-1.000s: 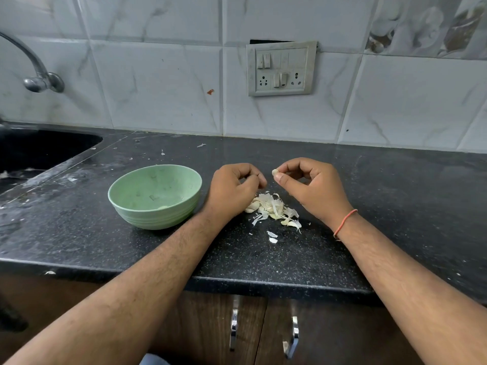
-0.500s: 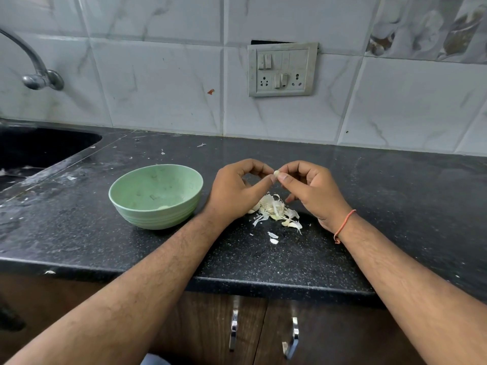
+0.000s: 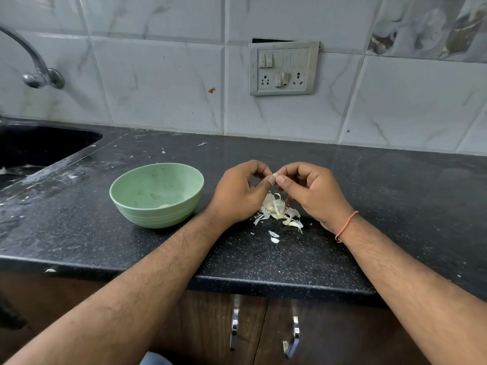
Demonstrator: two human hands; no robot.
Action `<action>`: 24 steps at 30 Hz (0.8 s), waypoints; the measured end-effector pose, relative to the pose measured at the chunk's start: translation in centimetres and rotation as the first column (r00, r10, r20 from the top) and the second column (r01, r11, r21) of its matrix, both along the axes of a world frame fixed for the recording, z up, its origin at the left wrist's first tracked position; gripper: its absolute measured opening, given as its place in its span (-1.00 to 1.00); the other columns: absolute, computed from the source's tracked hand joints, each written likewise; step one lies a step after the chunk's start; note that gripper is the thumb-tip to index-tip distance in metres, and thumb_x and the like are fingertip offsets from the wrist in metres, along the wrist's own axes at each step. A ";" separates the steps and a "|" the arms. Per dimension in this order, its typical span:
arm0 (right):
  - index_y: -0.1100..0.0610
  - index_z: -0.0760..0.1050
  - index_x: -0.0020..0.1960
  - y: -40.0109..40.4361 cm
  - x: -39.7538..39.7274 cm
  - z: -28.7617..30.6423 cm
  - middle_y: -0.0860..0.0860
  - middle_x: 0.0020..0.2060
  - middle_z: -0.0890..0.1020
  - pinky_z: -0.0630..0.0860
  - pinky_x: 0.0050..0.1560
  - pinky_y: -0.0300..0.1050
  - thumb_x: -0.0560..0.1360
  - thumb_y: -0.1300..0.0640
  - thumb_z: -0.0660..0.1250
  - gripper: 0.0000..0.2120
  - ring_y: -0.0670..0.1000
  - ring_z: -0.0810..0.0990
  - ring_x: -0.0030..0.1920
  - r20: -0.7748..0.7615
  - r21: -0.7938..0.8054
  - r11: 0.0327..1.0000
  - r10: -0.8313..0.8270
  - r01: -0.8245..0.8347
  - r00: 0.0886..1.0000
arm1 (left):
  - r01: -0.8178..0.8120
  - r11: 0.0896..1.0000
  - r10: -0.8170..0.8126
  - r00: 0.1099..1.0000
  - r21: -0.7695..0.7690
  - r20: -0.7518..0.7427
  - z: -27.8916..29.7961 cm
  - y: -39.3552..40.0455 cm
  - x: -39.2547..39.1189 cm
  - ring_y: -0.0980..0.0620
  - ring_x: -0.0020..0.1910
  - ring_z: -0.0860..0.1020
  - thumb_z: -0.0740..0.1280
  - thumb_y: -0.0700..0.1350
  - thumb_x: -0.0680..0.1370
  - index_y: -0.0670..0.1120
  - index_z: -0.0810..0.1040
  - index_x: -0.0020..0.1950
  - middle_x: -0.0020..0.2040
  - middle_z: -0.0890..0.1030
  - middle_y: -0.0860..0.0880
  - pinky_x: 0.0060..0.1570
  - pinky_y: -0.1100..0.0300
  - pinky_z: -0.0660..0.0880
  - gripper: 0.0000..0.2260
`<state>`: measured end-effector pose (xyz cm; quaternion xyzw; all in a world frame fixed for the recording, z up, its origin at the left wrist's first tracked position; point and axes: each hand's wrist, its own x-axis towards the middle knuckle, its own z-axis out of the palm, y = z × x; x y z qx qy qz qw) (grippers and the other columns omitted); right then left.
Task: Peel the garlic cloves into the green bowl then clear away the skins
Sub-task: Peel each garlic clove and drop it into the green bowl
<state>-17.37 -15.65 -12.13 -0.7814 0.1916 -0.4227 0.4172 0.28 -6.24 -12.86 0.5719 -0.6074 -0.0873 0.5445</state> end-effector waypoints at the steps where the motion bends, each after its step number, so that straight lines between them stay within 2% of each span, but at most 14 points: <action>1: 0.14 0.70 0.04 0.1 0.1 0.0 0.14 -0.12 0.74 0.69 -0.22 0.00 0.60 0.23 0.48 -0.96 0.07 0.69 -0.14 0.005 0.009 1.000 0.001 -0.001 1.000 | 0.001 1.000 -0.001 1.000 -0.005 0.008 0.0 0.0 0.0 0.12 -0.53 0.39 0.46 -0.11 0.63 0.03 0.60 -0.02 -0.22 0.68 0.07 -0.51 0.27 0.28 -0.92; 4: 0.17 0.70 0.05 0.4 0.3 -0.1 0.14 -0.11 0.76 0.69 -0.23 0.01 0.60 0.23 0.48 -0.96 0.05 0.71 -0.15 0.019 0.028 1.000 -0.004 0.003 1.000 | 0.003 1.000 -0.003 1.000 -0.009 0.024 -0.1 -0.1 0.1 0.10 -0.53 0.40 0.43 -0.10 0.64 0.04 0.58 -0.03 -0.21 0.69 -0.06 -0.50 0.29 0.28 -0.92; 8: 0.14 0.70 0.03 0.7 0.5 -0.2 0.08 -0.13 0.76 0.70 -0.23 0.03 0.59 0.21 0.50 -0.97 0.10 0.72 -0.15 0.026 0.034 0.999 -0.029 0.028 0.999 | 0.010 1.000 -0.011 1.000 0.013 0.025 -0.2 0.0 0.1 0.12 -0.55 0.34 0.39 -0.09 0.66 -0.01 0.57 -0.01 -0.46 0.48 0.14 -0.50 0.24 0.26 -0.93; 10: 0.13 0.69 0.02 0.8 0.6 -0.2 0.10 -0.13 0.76 0.71 -0.23 0.06 0.59 0.21 0.50 -0.98 0.21 0.72 -0.12 0.034 0.046 0.998 -0.037 0.036 0.999 | 0.023 1.000 -0.023 1.000 0.016 -0.005 -0.2 -0.1 0.1 0.06 -0.53 0.36 0.38 -0.04 0.65 0.00 0.57 -0.02 -0.44 0.48 0.09 -0.47 0.21 0.27 -0.92; 12: 0.14 0.68 0.03 0.9 0.8 -0.1 0.14 -0.11 0.75 0.70 -0.24 0.06 0.60 0.22 0.49 -0.98 0.23 0.72 -0.10 0.054 0.071 0.997 -0.037 0.033 0.998 | 0.032 0.999 -0.032 0.999 0.013 -0.041 -0.1 -0.1 0.0 0.01 -0.49 0.38 0.35 0.03 0.61 0.00 0.58 -0.03 -0.39 0.51 -0.02 -0.44 0.15 0.31 -0.88; 15: 0.16 0.68 0.03 0.9 0.9 0.2 0.12 -0.08 0.77 0.67 -0.25 -0.04 0.60 0.25 0.48 -0.97 0.06 0.72 -0.09 0.086 0.133 0.991 -0.020 0.009 0.996 | 0.037 0.999 -0.036 0.994 0.005 -0.107 0.0 -0.1 -0.1 0.01 -0.42 0.39 0.28 0.03 0.57 -0.01 0.53 -0.11 -0.39 0.47 0.03 -0.40 0.04 0.38 -0.85; 17: 0.22 0.67 0.03 0.9 0.9 0.4 0.13 -0.03 0.78 0.66 -0.25 -0.05 0.60 0.26 0.47 -0.97 0.07 0.69 -0.06 0.112 0.203 0.979 -0.009 -0.014 0.994 | 0.011 1.000 -0.012 0.989 -0.001 -0.149 0.1 -0.2 0.1 0.00 -0.40 0.40 0.24 0.02 0.56 -0.07 0.50 -0.17 -0.42 0.44 0.05 -0.36 -0.06 0.44 -0.80; 20: 0.26 0.66 0.05 0.9 0.7 0.8 0.20 0.01 0.77 0.62 -0.25 -0.08 0.60 0.27 0.46 -0.93 0.10 0.67 -0.07 0.179 0.352 0.934 0.004 -0.067 0.984 | -0.037 0.999 0.033 0.991 -0.026 -0.133 0.1 -0.4 0.2 0.02 -0.43 0.39 0.29 0.04 0.65 -0.13 0.47 -0.24 -0.45 0.41 0.07 -0.37 -0.06 0.46 -0.66; 22: 0.26 0.67 0.06 0.9 0.5 1.0 0.22 0.00 0.76 0.62 -0.26 -0.13 0.59 0.27 0.46 -0.92 0.08 0.67 -0.11 0.212 0.415 0.906 -0.001 -0.089 0.977 | -0.058 0.998 0.054 0.993 -0.034 -0.100 0.2 -0.3 0.0 0.02 -0.46 0.45 0.36 0.04 0.68 -0.04 0.55 -0.23 -0.46 0.49 0.09 -0.39 0.01 0.49 -0.69; 24: 0.23 0.68 0.03 0.8 0.4 1.1 0.22 -0.03 0.76 0.60 -0.28 -0.16 0.58 0.26 0.46 -0.95 0.05 0.67 -0.15 0.240 0.453 0.884 -0.001 -0.111 0.971 | -0.062 0.997 0.058 0.995 -0.043 -0.078 0.2 -0.3 0.0 -0.07 -0.47 0.54 0.37 0.00 0.69 0.00 0.66 -0.10 -0.33 0.65 0.06 -0.40 0.03 0.54 -0.80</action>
